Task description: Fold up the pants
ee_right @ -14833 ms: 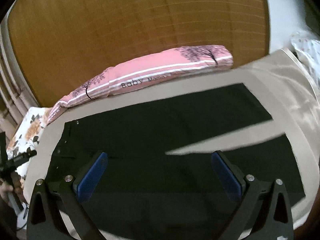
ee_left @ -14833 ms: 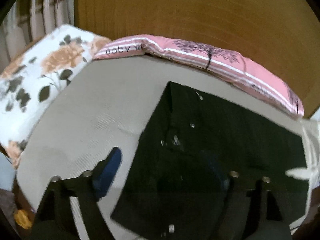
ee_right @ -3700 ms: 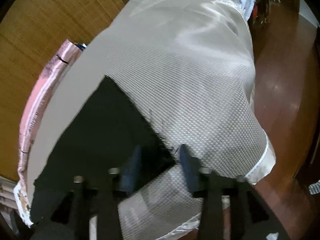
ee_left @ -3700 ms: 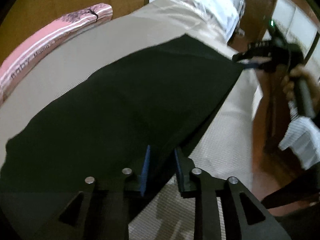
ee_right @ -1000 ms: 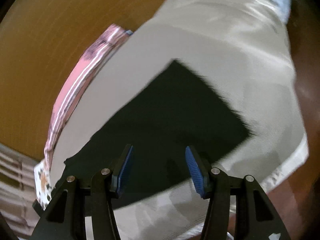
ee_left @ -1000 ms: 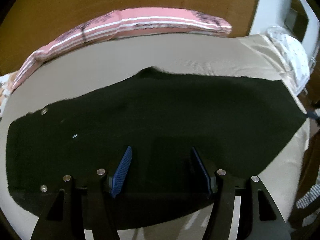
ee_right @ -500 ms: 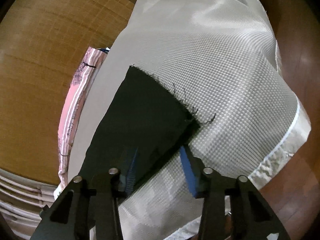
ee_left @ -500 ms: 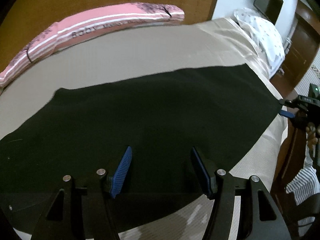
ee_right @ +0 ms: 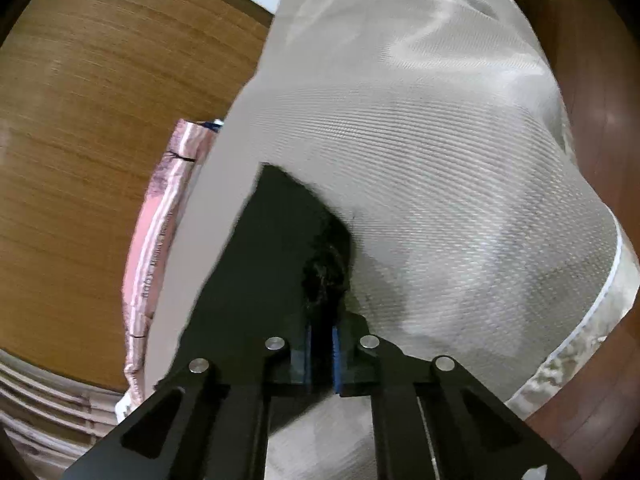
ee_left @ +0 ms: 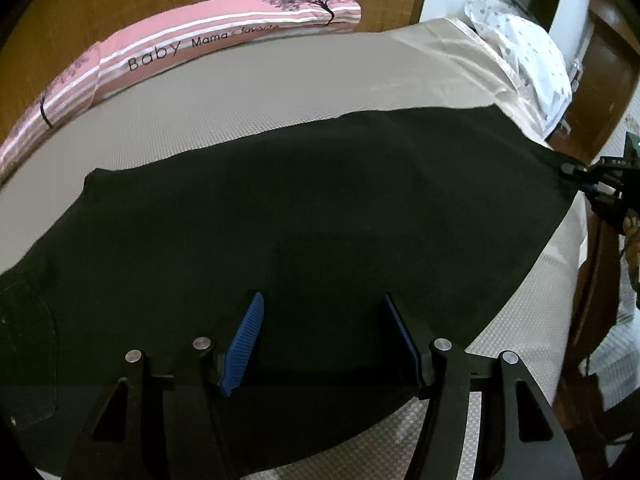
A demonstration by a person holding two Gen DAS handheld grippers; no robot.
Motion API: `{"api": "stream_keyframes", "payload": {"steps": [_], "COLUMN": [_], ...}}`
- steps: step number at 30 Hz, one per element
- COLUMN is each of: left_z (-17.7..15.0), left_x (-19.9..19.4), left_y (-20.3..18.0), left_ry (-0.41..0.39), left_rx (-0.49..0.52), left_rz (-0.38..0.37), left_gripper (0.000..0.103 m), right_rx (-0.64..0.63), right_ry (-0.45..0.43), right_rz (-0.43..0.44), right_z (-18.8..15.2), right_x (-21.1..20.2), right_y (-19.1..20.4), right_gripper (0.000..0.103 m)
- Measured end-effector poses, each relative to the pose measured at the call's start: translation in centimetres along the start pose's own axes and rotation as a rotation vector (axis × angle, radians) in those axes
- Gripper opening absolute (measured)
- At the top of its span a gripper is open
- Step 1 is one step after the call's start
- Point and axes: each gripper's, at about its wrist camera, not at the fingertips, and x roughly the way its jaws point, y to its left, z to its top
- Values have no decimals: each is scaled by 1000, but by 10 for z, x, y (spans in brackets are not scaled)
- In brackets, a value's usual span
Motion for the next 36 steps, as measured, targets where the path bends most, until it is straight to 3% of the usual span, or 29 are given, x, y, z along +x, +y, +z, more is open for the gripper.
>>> {"api": "stream_keyframes", "payload": {"steps": [5, 10, 14, 20, 24, 27, 36], "left_z": [4, 1, -10, -39, -58, -65, -64], "left_x": [-13, -44, -69, -92, -98, -98, -97], "left_y": [26, 64, 100, 146, 165, 168, 171], "left_ry": [-11, -69, -106, -130, -135, -133, -142], "left_rx": [-125, -212, -284, -389, -440, -454, -451], "left_rz": [-69, -50, -31, 8, -1, -20, -52], "left_gripper": [62, 62, 62, 62, 62, 62, 62], "right_rx": [-98, -213, -305, -449, -559, -668, -819], "right_ry": [35, 116, 217, 398, 534, 582, 645], "right_rz": [78, 154, 212, 287, 280, 206, 151], "right_z": [-6, -30, -67, -149, -211, -250, -281], "right_x": [6, 33, 69, 118, 143, 157, 156], "right_y": [60, 133, 192, 266, 286, 287, 277], "right_gripper": [8, 8, 8, 8, 8, 9, 9]}}
